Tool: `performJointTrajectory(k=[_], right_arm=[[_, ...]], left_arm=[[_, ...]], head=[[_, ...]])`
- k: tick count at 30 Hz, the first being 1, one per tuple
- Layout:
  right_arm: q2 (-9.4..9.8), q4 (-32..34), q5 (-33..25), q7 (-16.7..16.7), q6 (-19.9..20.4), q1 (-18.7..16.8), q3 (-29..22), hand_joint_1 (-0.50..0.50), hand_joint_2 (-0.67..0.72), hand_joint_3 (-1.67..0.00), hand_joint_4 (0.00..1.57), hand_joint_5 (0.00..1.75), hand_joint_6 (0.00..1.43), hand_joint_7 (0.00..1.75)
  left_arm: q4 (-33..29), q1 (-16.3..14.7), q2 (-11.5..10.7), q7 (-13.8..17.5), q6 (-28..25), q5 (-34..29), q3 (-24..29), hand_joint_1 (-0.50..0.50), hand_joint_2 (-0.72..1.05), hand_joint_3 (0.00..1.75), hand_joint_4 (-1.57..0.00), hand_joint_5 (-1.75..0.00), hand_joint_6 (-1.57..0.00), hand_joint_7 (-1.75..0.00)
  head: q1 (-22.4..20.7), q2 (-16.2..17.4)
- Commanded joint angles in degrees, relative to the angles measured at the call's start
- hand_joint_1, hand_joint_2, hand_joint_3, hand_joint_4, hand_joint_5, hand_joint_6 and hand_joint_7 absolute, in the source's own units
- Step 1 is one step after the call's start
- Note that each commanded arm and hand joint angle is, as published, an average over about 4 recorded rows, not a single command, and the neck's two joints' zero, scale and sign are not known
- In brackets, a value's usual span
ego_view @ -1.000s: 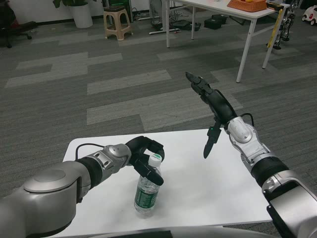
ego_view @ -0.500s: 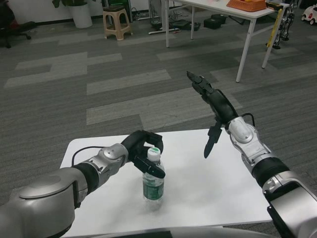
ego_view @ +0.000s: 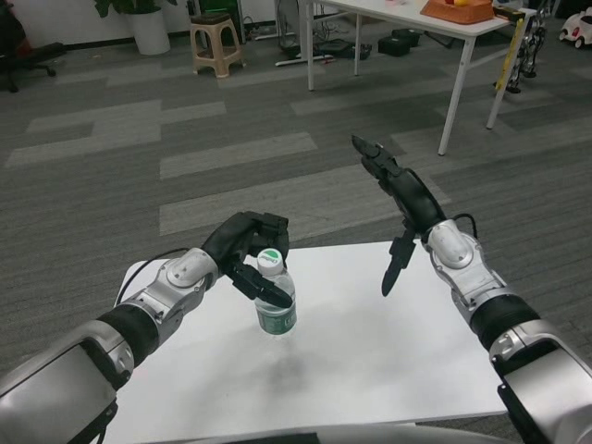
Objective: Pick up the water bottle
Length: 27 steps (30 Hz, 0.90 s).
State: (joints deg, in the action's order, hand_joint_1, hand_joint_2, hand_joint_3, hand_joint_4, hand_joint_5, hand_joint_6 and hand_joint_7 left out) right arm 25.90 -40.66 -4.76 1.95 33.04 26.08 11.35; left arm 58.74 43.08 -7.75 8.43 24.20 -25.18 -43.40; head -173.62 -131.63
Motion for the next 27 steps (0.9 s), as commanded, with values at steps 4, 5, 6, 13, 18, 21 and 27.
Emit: performJointTrajectory(k=[4,5,6,13,18,21,27], right_arm=[[-0.41,-1.0,-0.3,-0.4,0.3,1.3,-0.1,-0.46,0.66,0.00,0.00,0.00,0.00,0.00],[-0.41,-1.1,-0.3,-0.4,0.3,1.4,-0.1,-0.46,0.66,0.00,0.00,0.00,0.00,0.00],[-0.41,-1.1,-0.3,-0.4,0.2,1.5,-0.1,-0.46,0.66,0.00,0.00,0.00,0.00,0.00],[-0.32,-1.2,-0.3,-0.4,0.2,2.0,-0.1,-0.46,0.66,0.00,0.00,0.00,0.00,0.00],[-0.32,-1.1,-0.3,-0.4,0.3,2.0,-0.1,-0.46,0.66,0.00,0.00,0.00,0.00,0.00],[-0.32,-1.0,-0.3,-0.4,0.3,2.0,-0.1,-0.46,0.66,0.00,0.00,0.00,0.00,0.00],[-0.41,-0.8,-0.3,-0.4,0.3,2.0,-0.2,-0.46,0.66,0.00,0.00,0.00,0.00,0.00]], left_arm=[[-10.8,-3.0,-2.3,-0.1,-5.6,4.0,7.1,0.08,0.41,0.35,-1.57,-1.75,-1.39,-1.71],[-12.2,-3.1,-2.5,0.0,-6.5,4.2,7.6,0.08,0.43,0.35,-1.57,-1.75,-1.39,-1.71],[-13.6,-3.3,-2.7,0.1,-7.3,4.4,8.1,0.08,0.43,0.35,-1.57,-1.75,-1.39,-1.73],[-23.4,-4.1,-4.1,1.9,-17.3,9.1,13.0,0.08,0.43,0.41,-1.57,-1.75,-1.39,-1.68],[-25.0,-4.1,-4.5,2.2,-18.1,9.3,13.5,0.08,0.43,0.44,-1.57,-1.75,-1.39,-1.68],[-25.6,-4.1,-4.7,2.4,-18.2,9.3,13.6,0.08,0.43,0.44,-1.57,-1.75,-1.39,-1.68],[-26.6,-4.7,-4.8,2.6,-18.4,9.3,14.0,0.08,0.43,0.44,-1.57,-1.75,-1.39,-1.68]], head=[[-0.4,-0.7],[-0.5,-0.8],[-0.5,-0.9],[-0.4,-1.6],[-0.6,-1.9],[-0.7,-2.0],[-1.0,-2.1]])
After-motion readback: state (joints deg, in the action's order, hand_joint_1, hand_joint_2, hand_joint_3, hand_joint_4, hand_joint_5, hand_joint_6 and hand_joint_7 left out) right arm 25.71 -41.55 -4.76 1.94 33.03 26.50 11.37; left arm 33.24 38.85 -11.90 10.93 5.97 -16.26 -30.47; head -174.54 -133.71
